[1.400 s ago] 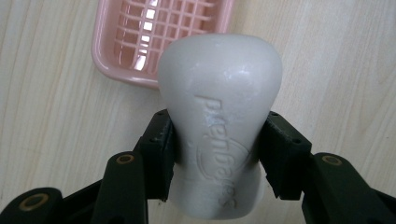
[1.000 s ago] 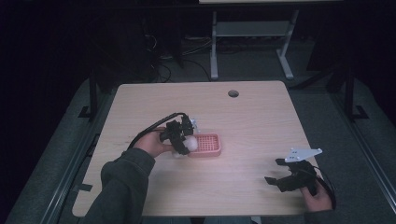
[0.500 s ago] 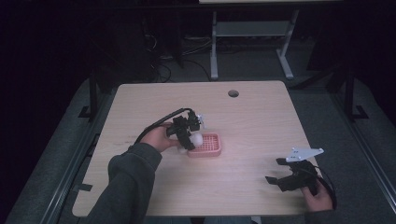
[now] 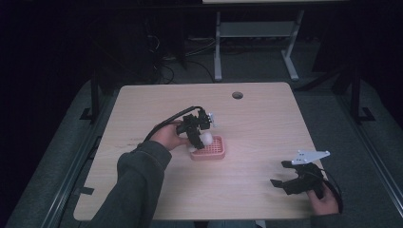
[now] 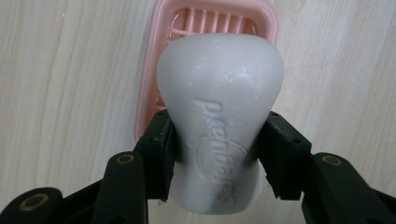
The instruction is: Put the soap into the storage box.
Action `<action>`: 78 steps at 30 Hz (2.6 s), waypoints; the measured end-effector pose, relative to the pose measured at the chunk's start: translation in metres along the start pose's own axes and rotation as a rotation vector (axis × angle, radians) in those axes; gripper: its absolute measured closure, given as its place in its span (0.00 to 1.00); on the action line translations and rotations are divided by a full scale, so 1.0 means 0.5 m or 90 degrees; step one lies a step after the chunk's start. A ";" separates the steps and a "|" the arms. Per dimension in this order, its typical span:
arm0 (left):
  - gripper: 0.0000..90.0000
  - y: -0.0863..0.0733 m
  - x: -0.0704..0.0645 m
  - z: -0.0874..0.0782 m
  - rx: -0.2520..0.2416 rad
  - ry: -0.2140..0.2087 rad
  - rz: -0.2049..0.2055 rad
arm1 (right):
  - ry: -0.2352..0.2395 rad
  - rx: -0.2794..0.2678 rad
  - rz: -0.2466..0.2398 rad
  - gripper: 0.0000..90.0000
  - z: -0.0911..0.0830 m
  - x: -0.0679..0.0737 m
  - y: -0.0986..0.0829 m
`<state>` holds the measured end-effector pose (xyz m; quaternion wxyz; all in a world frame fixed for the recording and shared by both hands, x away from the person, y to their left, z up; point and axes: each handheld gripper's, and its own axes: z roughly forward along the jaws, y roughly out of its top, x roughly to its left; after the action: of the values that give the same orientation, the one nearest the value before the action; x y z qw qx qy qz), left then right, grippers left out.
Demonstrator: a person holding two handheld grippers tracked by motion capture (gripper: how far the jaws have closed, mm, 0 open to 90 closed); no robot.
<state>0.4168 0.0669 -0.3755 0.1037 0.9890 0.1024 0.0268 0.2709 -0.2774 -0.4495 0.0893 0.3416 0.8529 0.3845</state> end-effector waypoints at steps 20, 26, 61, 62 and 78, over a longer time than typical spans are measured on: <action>0.55 0.033 0.010 0.031 -0.001 -0.010 0.003 | 0.002 -0.001 -0.005 0.16 0.000 0.000 0.001; 0.55 0.041 0.012 0.047 0.011 -0.012 0.007 | 0.001 -0.002 -0.002 0.16 -0.001 -0.001 0.000; 0.55 0.056 0.015 0.084 0.040 -0.020 0.004 | 0.003 0.000 -0.004 0.16 -0.001 -0.001 -0.002; 0.55 0.055 0.015 0.085 0.040 -0.021 0.003 | 0.003 0.000 -0.003 0.16 -0.001 0.000 -0.001; 0.52 0.049 0.019 0.092 0.036 -0.030 -0.002 | 0.003 0.001 0.002 0.16 -0.001 -0.001 -0.001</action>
<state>0.4344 0.0364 -0.4150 0.0781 0.9917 0.1023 0.0002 0.2706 -0.2784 -0.4497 0.0864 0.3423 0.8527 0.3851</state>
